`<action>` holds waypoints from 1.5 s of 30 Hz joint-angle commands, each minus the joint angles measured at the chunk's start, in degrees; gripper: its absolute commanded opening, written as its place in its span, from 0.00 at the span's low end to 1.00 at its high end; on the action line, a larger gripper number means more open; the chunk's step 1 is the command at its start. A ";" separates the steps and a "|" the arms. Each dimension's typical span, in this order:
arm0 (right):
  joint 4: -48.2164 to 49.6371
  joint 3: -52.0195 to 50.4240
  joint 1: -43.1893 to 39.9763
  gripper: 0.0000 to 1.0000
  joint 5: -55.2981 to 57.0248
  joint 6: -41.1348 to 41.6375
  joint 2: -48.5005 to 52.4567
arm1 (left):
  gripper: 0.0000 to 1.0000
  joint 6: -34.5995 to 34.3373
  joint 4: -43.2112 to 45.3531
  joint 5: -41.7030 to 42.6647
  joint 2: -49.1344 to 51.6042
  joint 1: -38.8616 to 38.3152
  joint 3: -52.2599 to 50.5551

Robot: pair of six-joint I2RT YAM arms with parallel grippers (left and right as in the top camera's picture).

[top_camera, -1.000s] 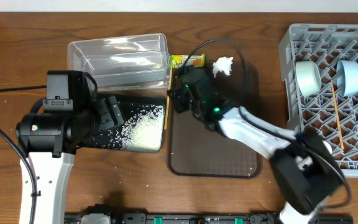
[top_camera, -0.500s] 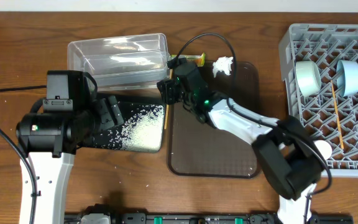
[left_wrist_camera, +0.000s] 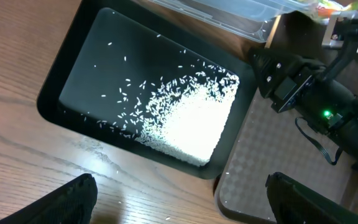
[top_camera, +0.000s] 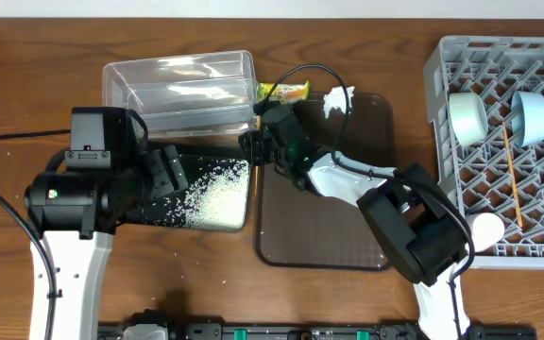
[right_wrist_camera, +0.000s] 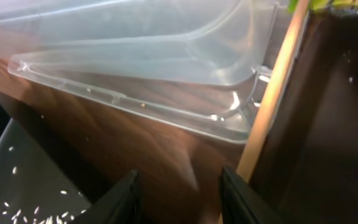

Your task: Sort waste into correct bins and load items into the dishwasher rack

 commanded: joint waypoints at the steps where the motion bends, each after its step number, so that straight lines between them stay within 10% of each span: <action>1: -4.83 0.48 0.68 0.38 3.78 0.83 0.61 | 0.89 -0.28 0.00 -0.74 0.02 0.26 0.09; 17: -2.60 0.50 0.55 0.43 -4.92 -0.37 -1.92 | 0.90 -0.28 0.00 -0.74 0.02 0.26 0.09; 32: -21.81 1.68 1.81 0.30 13.25 4.26 -15.91 | 0.90 -0.28 0.00 -0.74 0.02 0.26 0.09; 39: -22.32 1.68 6.86 0.68 12.09 -7.52 -15.67 | 0.89 -0.28 0.00 -0.74 0.02 0.26 0.09; 45: -25.07 3.45 8.07 0.66 16.09 -7.10 -15.65 | 0.89 -0.28 0.00 -0.74 0.02 0.26 0.09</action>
